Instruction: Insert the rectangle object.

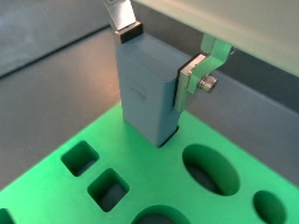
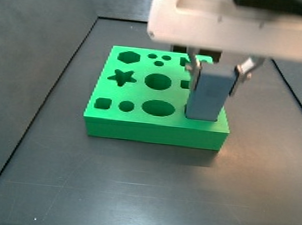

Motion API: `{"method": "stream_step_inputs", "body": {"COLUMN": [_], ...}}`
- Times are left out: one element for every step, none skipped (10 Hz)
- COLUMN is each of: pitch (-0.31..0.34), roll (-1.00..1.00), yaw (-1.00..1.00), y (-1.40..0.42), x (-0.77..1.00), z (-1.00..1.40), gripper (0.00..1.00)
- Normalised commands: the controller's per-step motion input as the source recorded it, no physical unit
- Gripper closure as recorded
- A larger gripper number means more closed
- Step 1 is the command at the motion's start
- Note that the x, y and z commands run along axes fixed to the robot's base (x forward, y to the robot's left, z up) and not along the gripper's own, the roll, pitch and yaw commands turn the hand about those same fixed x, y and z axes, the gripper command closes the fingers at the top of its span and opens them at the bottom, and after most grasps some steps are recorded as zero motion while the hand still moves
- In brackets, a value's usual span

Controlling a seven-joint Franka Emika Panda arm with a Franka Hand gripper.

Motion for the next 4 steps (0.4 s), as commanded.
{"method": "stream_step_inputs", "body": {"pitch": [-0.017,0.000,0.000,0.000], "roll": [0.06,0.00,-0.08,0.03], "yaw": [0.00,0.00,-0.05,0.00], "y": [0.00,0.00,0.11,-0.03], "x": [0.15,0.18,0.00,0.00], "z": [-0.57,-0.39,0.00,0.00], "gripper": [1.00,1.00,1.00,1.00]}}
